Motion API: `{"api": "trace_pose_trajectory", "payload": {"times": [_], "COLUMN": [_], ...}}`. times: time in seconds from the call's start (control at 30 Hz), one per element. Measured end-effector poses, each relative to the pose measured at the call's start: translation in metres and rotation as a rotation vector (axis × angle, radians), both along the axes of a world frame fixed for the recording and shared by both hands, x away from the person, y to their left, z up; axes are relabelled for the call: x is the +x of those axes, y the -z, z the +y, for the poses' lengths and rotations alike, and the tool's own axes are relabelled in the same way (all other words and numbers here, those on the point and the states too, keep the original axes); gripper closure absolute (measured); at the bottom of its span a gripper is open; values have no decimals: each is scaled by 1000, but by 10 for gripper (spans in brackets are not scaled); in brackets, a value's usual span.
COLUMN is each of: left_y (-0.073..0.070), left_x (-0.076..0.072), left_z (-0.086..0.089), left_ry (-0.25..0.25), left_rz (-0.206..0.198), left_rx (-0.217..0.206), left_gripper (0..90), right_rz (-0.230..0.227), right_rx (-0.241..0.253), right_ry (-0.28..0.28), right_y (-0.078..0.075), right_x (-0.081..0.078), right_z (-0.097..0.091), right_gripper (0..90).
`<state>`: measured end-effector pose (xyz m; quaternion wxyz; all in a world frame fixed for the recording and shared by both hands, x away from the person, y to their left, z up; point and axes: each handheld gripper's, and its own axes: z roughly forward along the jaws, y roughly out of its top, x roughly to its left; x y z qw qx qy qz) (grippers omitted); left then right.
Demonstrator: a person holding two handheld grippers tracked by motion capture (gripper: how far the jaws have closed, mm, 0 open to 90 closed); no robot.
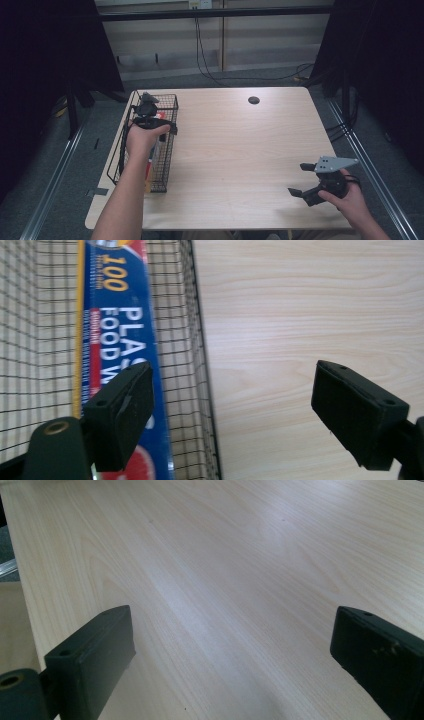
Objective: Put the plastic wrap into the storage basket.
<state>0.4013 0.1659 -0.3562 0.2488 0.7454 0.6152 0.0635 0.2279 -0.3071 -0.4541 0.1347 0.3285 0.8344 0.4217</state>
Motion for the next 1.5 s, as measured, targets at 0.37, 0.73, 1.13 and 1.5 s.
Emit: {"api": "trace_pose_trajectory", "payload": {"times": [0.37,0.73,1.13,1.5], "left_y": [-2,4,16,32], "left_x": [-6,-10,-18,-27], "left_z": [-31,-54,-72,-87], "left_ry": [95,150,185,226], "left_rz": [-22,-33,-49,-58], "left_rx": [-24,-56,-61,-73], "left_gripper": [163,154,154,149], "right_rz": [-1,-1,1,-1], "right_rx": [1,3,-2,-7], "right_ry": [-3,-1,-6,2], "right_y": [0,0,1,2], "right_x": [0,0,0,1], "right_z": [0,0,1,1], "right_gripper": [38,38,38,38]}}
